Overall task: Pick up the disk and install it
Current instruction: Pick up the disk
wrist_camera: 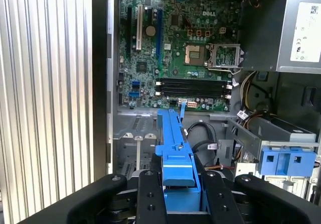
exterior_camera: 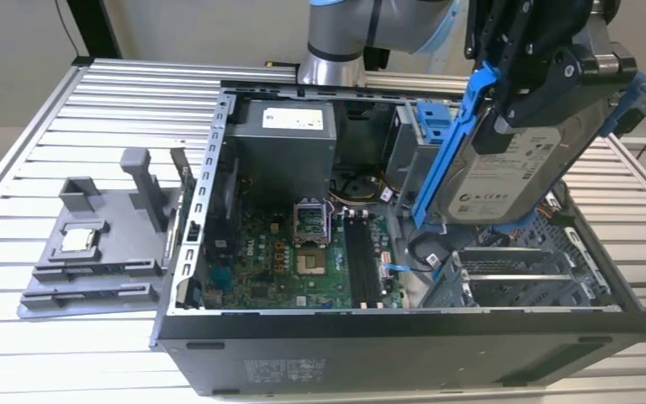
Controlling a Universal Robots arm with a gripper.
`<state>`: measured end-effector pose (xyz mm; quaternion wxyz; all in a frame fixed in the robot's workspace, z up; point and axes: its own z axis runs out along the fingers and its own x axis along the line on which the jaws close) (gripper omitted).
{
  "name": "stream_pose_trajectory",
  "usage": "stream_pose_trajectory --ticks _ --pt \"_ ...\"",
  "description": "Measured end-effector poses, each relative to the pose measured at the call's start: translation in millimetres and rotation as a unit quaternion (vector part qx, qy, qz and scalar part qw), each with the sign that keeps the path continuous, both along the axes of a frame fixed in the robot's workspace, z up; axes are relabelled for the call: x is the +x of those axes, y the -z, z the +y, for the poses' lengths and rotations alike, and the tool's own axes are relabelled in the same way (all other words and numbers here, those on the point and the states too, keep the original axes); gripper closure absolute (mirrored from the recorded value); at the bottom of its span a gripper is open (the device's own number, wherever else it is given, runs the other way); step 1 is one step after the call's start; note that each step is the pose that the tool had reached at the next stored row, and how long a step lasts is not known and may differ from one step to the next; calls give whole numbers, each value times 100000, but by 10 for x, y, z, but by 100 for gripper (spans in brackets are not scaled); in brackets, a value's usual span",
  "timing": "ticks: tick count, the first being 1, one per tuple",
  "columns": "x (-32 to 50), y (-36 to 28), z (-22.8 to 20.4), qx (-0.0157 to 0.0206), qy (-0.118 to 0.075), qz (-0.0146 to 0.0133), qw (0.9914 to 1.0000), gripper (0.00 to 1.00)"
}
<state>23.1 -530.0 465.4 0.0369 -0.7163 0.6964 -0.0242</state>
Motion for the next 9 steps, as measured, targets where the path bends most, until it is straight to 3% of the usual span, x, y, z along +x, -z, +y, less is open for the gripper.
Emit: stream_pose_trajectory --ticks 9 --pt "39 16 -2 -5 1 -15 100000 100"
